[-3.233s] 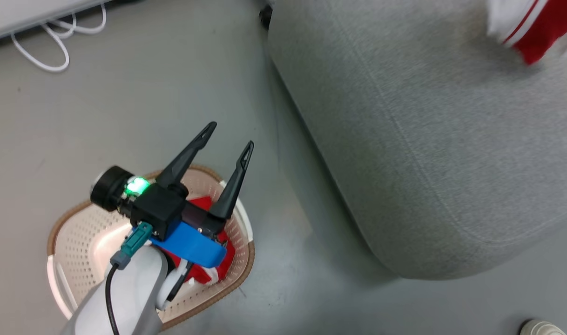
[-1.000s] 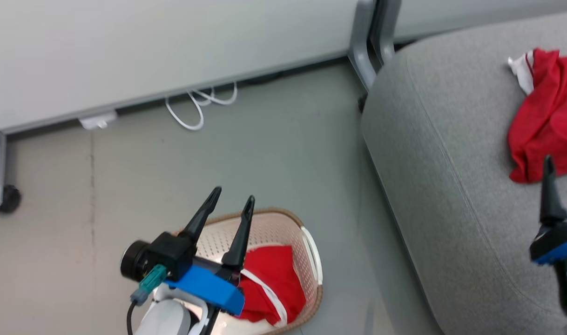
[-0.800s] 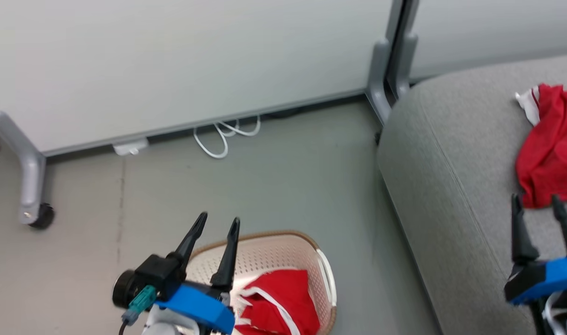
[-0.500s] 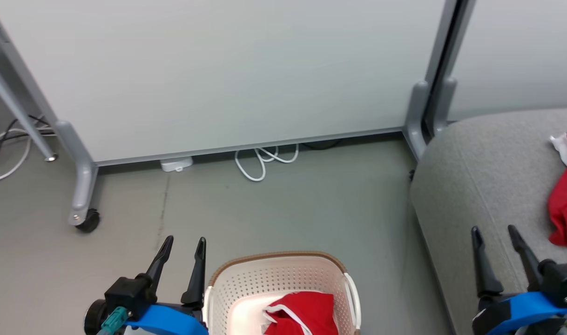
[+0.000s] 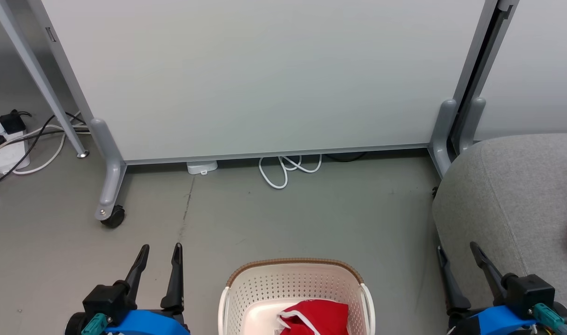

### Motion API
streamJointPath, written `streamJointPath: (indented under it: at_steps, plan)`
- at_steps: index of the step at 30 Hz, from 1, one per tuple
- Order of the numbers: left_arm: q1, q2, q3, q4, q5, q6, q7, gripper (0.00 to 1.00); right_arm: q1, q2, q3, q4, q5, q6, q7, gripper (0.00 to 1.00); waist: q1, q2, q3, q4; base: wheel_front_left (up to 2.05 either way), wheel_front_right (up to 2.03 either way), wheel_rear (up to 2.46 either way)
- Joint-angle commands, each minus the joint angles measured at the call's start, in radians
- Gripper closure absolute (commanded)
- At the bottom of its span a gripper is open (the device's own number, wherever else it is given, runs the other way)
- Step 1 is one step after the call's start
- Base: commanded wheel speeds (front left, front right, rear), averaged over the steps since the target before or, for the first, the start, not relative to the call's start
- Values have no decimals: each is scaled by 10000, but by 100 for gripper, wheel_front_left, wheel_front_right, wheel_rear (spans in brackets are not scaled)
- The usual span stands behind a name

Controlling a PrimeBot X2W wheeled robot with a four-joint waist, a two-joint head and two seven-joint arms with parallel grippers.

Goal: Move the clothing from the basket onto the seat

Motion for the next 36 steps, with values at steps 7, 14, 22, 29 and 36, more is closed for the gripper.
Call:
streamJointPath:
  at_steps: [7, 14, 22, 29, 36]
  plan:
    - [134, -71, 147, 0, 103, -11, -28, 0, -161, 42, -20, 158, 118, 1, -98, 0, 0, -1, 48, -43, 0, 0, 0]
    - [196, -150, 160, 6, 125, -11, -28, 0, -195, 50, -54, 232, 172, 1, -144, 0, 0, -1, 57, -94, 0, 0, 0]
    - [112, -140, 54, 26, 88, -12, -26, 0, -215, 52, -15, 239, 269, 1, -148, 0, 0, -1, 138, -98, 0, 0, 0]
    - [-56, -186, -130, 11, 53, -12, -28, 0, -411, 52, 80, 112, 195, 1, -122, 0, 0, -1, 672, -144, 0, 0, 0]
    - [-678, -262, -400, -21, 9, -12, -28, 0, -1184, 12, 170, -330, -42, 1, -23, 0, 0, -1, 2206, -328, 0, 0, 0]
